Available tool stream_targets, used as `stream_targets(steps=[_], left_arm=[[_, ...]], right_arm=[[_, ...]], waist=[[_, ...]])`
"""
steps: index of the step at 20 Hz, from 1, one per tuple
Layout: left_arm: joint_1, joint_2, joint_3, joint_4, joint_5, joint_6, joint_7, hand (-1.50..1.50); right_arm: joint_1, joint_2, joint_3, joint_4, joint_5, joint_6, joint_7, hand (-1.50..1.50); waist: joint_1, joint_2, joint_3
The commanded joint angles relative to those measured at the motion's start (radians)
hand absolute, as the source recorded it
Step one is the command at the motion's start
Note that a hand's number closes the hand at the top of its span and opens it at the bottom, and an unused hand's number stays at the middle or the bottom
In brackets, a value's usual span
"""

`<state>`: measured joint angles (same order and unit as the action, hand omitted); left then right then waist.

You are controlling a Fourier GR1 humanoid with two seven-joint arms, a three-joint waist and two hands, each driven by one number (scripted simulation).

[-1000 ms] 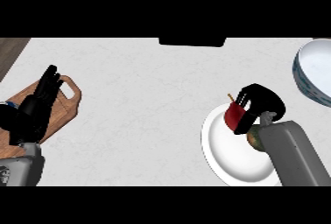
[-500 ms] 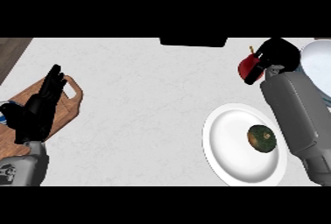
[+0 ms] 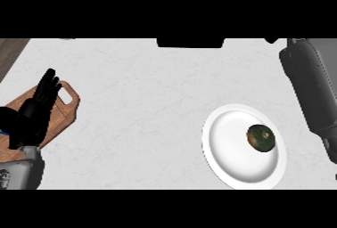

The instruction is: Pick the pear from the plate and place it in the bowl

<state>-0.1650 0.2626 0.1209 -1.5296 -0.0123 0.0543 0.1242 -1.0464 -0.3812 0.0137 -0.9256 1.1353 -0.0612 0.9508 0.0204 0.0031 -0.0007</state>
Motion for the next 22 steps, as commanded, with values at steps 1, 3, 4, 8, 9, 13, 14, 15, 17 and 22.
stream_targets(steps=[1, 3, 4, 8, 9, 13, 14, 15, 17, 22], left_arm=[[0.018, -0.004, -0.013, -0.063, -0.006, -0.002, 0.032, 0.0], [0.0, -0.05, -0.053, -0.034, -0.056, 0.047, 0.017, 0.0], [-0.027, 0.024, 0.024, 0.001, 0.005, -0.019, 0.031, 0.0], [-0.009, -0.016, 0.007, -0.003, -0.024, 0.021, 0.007, 0.0], [0.015, -0.012, 0.018, 0.034, -0.009, -0.005, -0.057, 0.0], [-0.022, -0.035, -0.017, -0.002, -0.033, 0.017, 0.01, 0.0], [0.057, -0.01, 0.004, -0.081, -0.003, -0.016, 0.02, 0.0], [-0.042, 0.006, 0.037, 0.056, 0.005, -0.021, -0.016, 0.0], [-0.028, 0.017, 0.04, 0.03, 0.01, -0.036, -0.019, 0.0], [-0.031, -0.026, 0.002, -0.001, -0.031, 0.005, 0.0, 0.0]], right_arm=[[-0.036, -0.05, -0.046, 0.026, 0.027, -0.043, 0.025, 1.5], [-0.074, -0.092, -0.091, 0.056, 0.002, -0.056, -0.026, 1.5], [-0.038, -0.088, -0.093, 0.046, 0.001, -0.06, -0.036, 1.5], [0.031, -0.14, -0.171, 0.06, -0.063, -0.139, -0.138, 1.5], [0.075, -0.111, -0.182, 0.06, -0.073, -0.209, -0.152, 1.5], [0.056, -0.192, -0.27, 0.246, -0.134, -0.282, -0.324, 1.5], [0.057, -0.176, -0.268, 0.256, -0.129, -0.288, -0.305, 1.5], [0.079, -0.203, -0.291, 0.286, -0.156, -0.309, -0.382, 1.5], [0.075, -0.254, -0.329, 0.36, -0.185, -0.322, -0.47, 1.5], [0.057, -0.265, -0.36, 0.502, -0.192, -0.411, -0.555, 1.5]], waist=[[-0.007, -0.003, 0.001], [-0.008, 0.0, 0.001], [-0.012, -0.001, 0.001], [-0.015, -0.001, 0.001], [-0.015, 0.0, 0.001], [-0.001, 0.007, 0.002], [0.004, 0.002, 0.002], [-0.005, 0.007, 0.001], [0.002, 0.009, 0.002], [0.006, 0.008, 0.002]])
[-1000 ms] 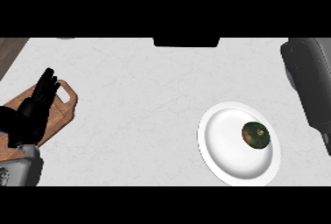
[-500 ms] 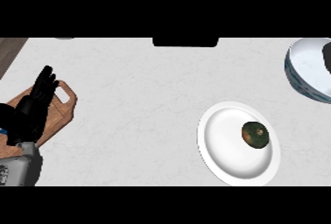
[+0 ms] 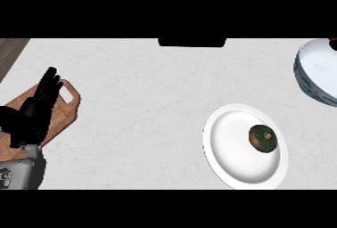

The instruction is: Pick the pear from the plate and place it in the bowl

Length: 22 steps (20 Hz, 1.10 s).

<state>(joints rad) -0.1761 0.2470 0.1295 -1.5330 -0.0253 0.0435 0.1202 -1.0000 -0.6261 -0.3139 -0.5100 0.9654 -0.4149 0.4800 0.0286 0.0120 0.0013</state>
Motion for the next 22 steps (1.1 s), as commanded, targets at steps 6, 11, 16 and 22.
stream_targets(steps=[6, 11, 16, 22], left_arm=[[-0.044, 0.015, 0.01, 0.027, 0.0, -0.011, 0.008, 0.0], [-0.014, -0.017, -0.011, 0.004, -0.023, 0.014, -0.006, 0.0], [0.013, -0.018, -0.016, -0.027, -0.012, -0.003, 0.011, 0.0], [-0.011, 0.01, 0.029, -0.011, 0.009, -0.004, 0.022, 0.0]], right_arm=[[0.031, -0.118, -0.041, 0.269, -0.002, 0.122, -0.013, 1.5], [0.092, -0.142, -0.152, 0.316, -0.12, 0.112, -0.175, -1.5], [0.094, -0.168, -0.237, 0.289, -0.218, 0.141, -0.343, -1.5], [0.091, -0.131, -0.477, 0.17, -0.468, -0.009, -0.516, -1.5]], waist=[[0.007, 0.011, 0.0], [0.012, 0.009, 0.003], [0.013, 0.006, 0.004], [-0.023, -0.007, 0.005]])
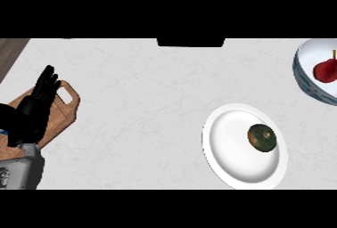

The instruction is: Pick the pear from the plate and place it in the bowl

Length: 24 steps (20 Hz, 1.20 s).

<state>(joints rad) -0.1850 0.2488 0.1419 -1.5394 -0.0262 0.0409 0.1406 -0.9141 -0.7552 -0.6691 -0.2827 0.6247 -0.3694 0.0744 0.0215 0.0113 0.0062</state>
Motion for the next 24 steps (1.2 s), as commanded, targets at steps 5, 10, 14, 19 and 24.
stream_targets(steps=[5, 10, 14, 19, 24], left_arm=[[0.057, 0.017, 0.023, -0.011, 0.009, -0.018, -0.029, 0.0], [0.053, 0.021, 0.041, 0.022, 0.012, -0.024, -0.054, 0.0], [0.051, 0.016, 0.012, -0.036, -0.02, -0.01, 0.016, 0.0], [0.023, 0.003, 0.029, 0.031, -0.014, -0.002, -0.022, 0.0], [0.049, 0.031, 0.067, 0.007, 0.03, -0.051, -0.022, 0.0]], right_arm=[[0.079, -0.011, -0.264, -0.09, -0.297, 0.019, -0.236, -1.5], [0.286, -0.083, -0.3, -0.104, -0.379, 0.216, -0.273, -1.5], [0.39, -0.116, -0.326, -0.183, -0.457, 0.341, -0.257, -1.5], [0.512, -0.111, -0.394, -0.265, -0.583, 0.529, -0.263, -1.5], [0.635, -0.051, -0.409, -0.426, -0.681, 0.581, -0.255, -1.5]], waist=[[-0.017, -0.01, -0.004], [-0.035, -0.014, -0.006], [-0.037, -0.017, -0.007], [-0.049, -0.017, -0.008], [-0.035, -0.016, -0.008]])
